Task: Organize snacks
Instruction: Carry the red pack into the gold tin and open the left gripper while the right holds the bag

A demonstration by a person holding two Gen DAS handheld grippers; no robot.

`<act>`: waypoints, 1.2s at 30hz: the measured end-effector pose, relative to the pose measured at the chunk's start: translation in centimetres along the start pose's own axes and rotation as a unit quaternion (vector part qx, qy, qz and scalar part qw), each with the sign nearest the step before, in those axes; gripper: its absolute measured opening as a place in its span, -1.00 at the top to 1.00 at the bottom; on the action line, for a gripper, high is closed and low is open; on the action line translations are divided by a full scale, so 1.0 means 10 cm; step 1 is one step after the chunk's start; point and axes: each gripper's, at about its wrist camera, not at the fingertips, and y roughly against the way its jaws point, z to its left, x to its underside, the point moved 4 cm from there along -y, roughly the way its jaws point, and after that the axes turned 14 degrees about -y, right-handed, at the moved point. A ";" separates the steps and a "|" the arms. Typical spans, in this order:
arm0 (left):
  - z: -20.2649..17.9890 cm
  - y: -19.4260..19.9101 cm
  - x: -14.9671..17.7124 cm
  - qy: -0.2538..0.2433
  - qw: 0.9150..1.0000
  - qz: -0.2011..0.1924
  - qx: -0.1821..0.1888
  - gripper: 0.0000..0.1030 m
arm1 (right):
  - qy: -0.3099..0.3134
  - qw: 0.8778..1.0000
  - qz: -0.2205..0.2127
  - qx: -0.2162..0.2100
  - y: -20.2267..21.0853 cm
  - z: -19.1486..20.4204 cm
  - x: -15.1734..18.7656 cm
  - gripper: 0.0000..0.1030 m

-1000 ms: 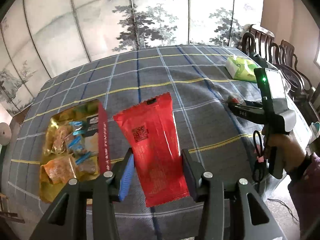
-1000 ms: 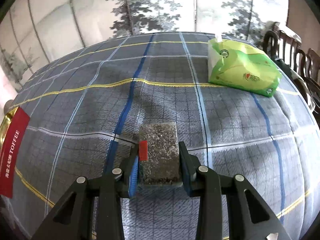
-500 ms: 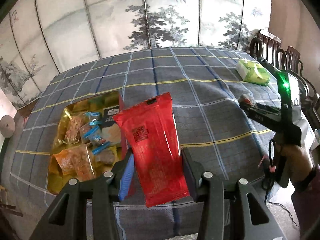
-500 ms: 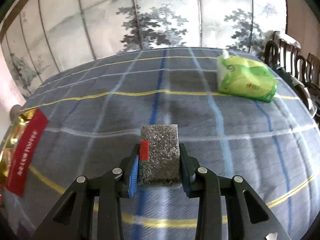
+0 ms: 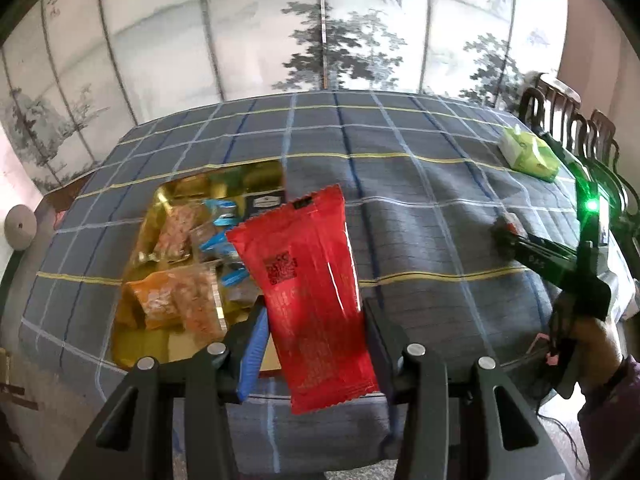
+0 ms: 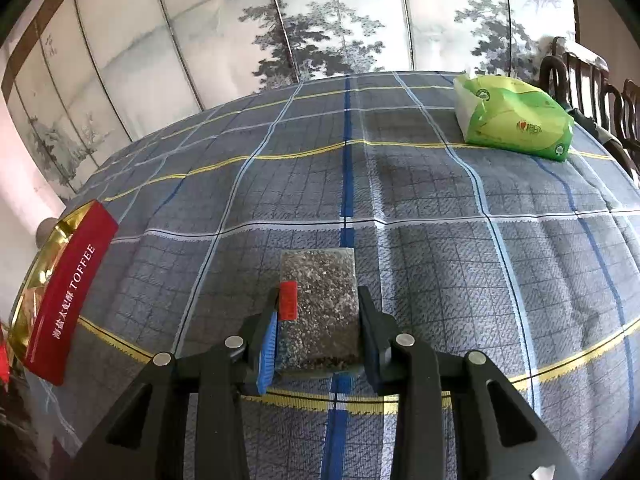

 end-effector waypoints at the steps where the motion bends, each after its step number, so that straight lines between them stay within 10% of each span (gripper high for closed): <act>1: 0.05 0.00 0.02 0.004 1.000 0.000 -0.002 0.10 | 0.001 1.000 -0.001 0.001 0.00 0.00 0.00 0.37; 19: 1.23 -0.08 0.15 0.086 0.993 0.008 -0.075 0.10 | 0.003 1.000 -0.002 0.001 0.01 0.00 0.01 0.37; 36: 1.34 -0.72 -0.32 0.084 0.995 0.033 -0.039 0.10 | 0.005 1.000 -0.002 0.003 0.02 0.00 0.01 0.37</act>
